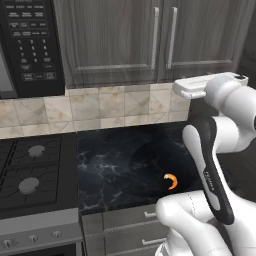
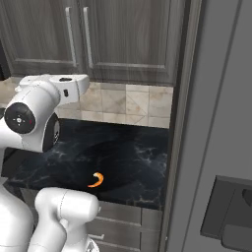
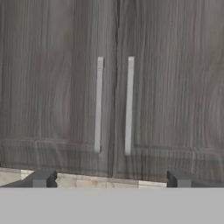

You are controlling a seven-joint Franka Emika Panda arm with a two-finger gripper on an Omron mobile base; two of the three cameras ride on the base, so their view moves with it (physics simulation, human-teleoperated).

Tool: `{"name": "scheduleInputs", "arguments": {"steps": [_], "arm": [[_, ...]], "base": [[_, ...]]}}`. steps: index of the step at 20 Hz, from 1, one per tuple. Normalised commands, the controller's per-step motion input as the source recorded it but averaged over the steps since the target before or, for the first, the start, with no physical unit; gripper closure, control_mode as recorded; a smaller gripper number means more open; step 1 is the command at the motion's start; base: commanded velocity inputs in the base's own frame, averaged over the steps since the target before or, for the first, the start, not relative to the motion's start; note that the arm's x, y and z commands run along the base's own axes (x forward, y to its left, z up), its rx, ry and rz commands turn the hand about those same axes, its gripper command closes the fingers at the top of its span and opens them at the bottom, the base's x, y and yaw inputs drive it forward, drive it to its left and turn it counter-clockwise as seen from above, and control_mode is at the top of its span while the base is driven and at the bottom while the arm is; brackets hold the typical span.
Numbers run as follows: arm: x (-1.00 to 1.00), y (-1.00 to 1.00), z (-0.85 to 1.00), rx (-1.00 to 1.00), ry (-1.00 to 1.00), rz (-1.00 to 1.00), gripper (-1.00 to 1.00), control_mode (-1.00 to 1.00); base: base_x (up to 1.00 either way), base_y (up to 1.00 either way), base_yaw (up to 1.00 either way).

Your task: Retrieve the tupperware from the cabinet, then place the raw meat into the tupperware to avoid contamination.

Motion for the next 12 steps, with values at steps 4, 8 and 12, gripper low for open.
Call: {"name": "scheduleInputs", "arguments": {"steps": [4, 8, 12], "arm": [[0.00, -0.01, 0.08, 0.02, -0.12, 0.00, -1.00, -1.00], [0.01, -0.04, 0.10, 0.03, -0.10, 0.00, -1.00, -1.00], [0.10, -0.05, 0.10, 0.04, -0.06, 0.00, -1.00, -1.00]], "base": [[0.00, 0.00, 0.00], [0.00, 0.00, 0.00], [0.00, 0.00, 0.00]]}}
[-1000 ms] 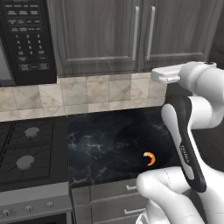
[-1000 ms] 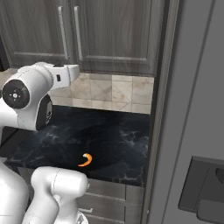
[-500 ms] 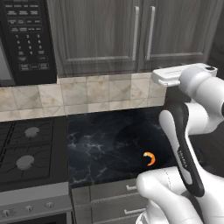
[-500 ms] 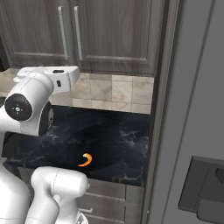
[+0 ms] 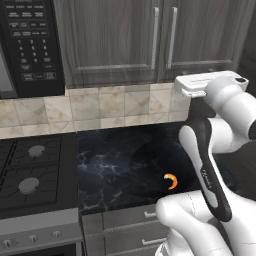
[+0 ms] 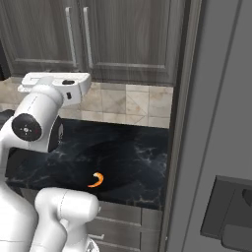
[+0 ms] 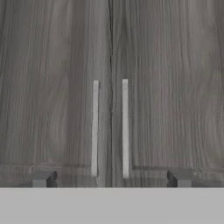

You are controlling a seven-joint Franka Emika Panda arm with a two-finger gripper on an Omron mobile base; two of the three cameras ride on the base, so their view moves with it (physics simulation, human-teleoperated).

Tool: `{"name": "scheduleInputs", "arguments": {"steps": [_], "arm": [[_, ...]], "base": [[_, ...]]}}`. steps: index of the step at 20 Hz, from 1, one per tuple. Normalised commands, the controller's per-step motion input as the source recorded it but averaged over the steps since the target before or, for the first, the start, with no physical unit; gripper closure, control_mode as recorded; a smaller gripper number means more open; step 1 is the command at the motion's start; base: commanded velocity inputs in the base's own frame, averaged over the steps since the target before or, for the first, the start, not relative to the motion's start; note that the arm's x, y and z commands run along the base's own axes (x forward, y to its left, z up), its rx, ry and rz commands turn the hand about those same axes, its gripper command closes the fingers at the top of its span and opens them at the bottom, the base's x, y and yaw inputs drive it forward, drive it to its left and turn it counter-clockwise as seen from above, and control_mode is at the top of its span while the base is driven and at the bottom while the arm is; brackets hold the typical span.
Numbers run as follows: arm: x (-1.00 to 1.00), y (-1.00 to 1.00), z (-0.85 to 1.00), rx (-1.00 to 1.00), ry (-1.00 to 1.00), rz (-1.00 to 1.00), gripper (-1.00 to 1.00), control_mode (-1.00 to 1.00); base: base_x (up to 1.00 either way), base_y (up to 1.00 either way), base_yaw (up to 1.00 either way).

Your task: Retrieve the tupperware from the cabinet, then place the raw meat into the tupperware to avoid contamination.

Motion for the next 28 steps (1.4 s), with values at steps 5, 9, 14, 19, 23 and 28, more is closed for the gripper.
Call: {"name": "scheduleInputs", "arguments": {"steps": [5, 9, 14, 19, 23, 28], "arm": [[0.32, -0.02, 0.06, 0.04, -0.01, 0.00, -1.00, -1.00], [0.46, -0.03, 0.05, 0.05, 0.00, 0.00, -1.00, -1.00], [0.52, -0.04, 0.04, 0.04, 0.00, 0.00, -1.00, -1.00], [0.55, -0.03, 0.00, 0.02, 0.00, 0.00, -1.00, -1.00], [0.61, -0.01, 0.00, 0.02, 0.00, 0.00, -1.00, -1.00], [0.67, 0.00, 0.00, 0.02, 0.00, 0.00, -1.00, -1.00]], "base": [[0.00, 0.00, 0.00], [0.00, 0.00, 0.00], [0.00, 0.00, 0.00], [0.00, 0.00, 0.00], [0.00, 0.00, 0.00], [0.00, 0.00, 0.00]]}}
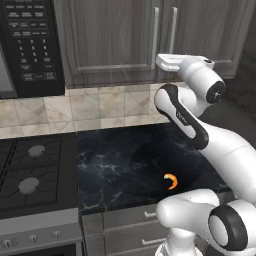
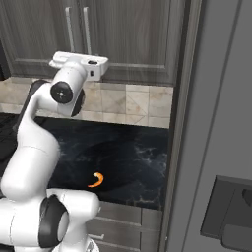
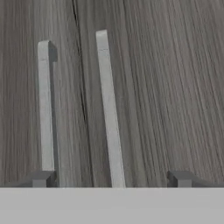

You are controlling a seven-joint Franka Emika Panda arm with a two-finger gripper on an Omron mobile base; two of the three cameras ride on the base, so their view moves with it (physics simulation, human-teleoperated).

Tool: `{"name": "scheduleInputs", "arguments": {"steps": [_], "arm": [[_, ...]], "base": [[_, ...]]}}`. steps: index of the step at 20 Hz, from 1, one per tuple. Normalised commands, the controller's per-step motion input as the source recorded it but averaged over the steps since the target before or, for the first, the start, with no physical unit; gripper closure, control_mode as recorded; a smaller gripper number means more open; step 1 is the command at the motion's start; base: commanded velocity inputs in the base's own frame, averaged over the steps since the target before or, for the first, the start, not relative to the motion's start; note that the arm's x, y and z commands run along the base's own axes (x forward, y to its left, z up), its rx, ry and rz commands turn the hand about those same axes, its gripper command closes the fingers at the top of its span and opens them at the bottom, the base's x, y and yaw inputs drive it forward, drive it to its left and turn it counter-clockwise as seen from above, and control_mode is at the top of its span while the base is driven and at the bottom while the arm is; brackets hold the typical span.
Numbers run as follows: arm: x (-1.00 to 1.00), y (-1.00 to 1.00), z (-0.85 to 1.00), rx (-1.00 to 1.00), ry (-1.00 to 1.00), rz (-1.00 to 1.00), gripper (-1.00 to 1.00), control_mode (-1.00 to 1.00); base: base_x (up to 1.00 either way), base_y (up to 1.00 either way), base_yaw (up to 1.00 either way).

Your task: Retrieve the tupperware from the cabinet, then place the raw meat into the tupperware to avoid contamination.

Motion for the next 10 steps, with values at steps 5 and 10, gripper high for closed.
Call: {"name": "scheduleInputs", "arguments": {"steps": [5, 10], "arm": [[0.71, 0.00, 0.00, 0.03, 0.00, 0.00, -1.00, -1.00], [0.79, -0.01, 0.00, 0.03, 0.02, 0.00, -1.00, -1.00]], "base": [[0.00, 0.00, 0.00], [0.00, 0.00, 0.00]]}}
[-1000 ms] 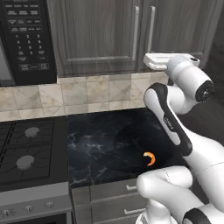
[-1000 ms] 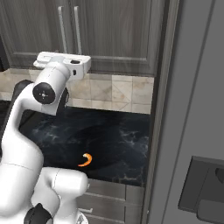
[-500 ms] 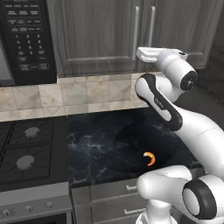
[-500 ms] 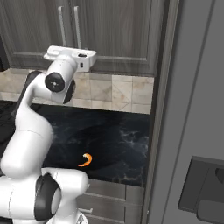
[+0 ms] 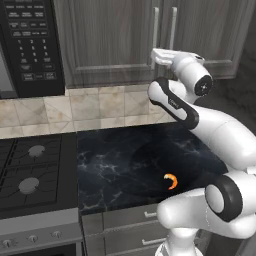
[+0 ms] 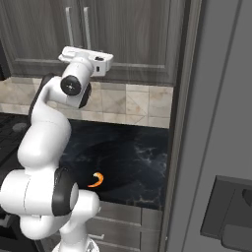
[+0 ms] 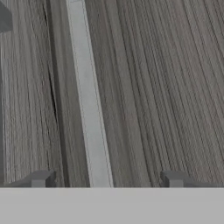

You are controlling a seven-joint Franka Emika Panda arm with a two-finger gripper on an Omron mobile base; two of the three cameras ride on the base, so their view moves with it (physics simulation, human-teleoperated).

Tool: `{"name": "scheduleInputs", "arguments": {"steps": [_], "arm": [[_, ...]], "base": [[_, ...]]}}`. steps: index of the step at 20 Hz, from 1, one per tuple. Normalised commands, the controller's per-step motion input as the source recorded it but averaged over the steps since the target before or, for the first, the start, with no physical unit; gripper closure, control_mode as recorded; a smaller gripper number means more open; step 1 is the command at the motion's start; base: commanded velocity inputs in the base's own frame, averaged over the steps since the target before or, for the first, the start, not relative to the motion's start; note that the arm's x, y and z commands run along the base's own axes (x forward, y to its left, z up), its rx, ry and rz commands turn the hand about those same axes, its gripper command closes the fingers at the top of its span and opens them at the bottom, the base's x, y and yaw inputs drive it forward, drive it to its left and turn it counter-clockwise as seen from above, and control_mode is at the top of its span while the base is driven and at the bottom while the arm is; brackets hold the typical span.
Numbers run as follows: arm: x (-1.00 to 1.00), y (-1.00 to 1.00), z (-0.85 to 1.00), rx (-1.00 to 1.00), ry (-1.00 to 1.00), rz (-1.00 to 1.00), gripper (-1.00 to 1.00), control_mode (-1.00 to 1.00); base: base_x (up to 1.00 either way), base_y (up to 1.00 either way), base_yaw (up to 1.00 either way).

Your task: Retrieve the tupperware from the cabinet, then place the raw meat into the tupperware to avoid contamination.

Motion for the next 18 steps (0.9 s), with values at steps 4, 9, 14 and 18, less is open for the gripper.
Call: {"name": "scheduleInputs", "arguments": {"steps": [4, 9, 14, 18], "arm": [[0.84, -0.06, 0.00, 0.04, 0.04, 0.00, -1.00, -1.00], [0.88, -0.03, -0.02, 0.02, 0.07, 0.00, 1.00, -1.00], [0.74, 0.00, -0.05, 0.00, 0.07, 0.00, 1.00, -1.00], [0.30, 0.00, -0.01, 0.00, 0.02, 0.00, 1.00, -1.00]], "base": [[0.00, 0.00, 0.00], [0.00, 0.00, 0.00], [0.00, 0.00, 0.00], [0.00, 0.00, 0.00]]}}
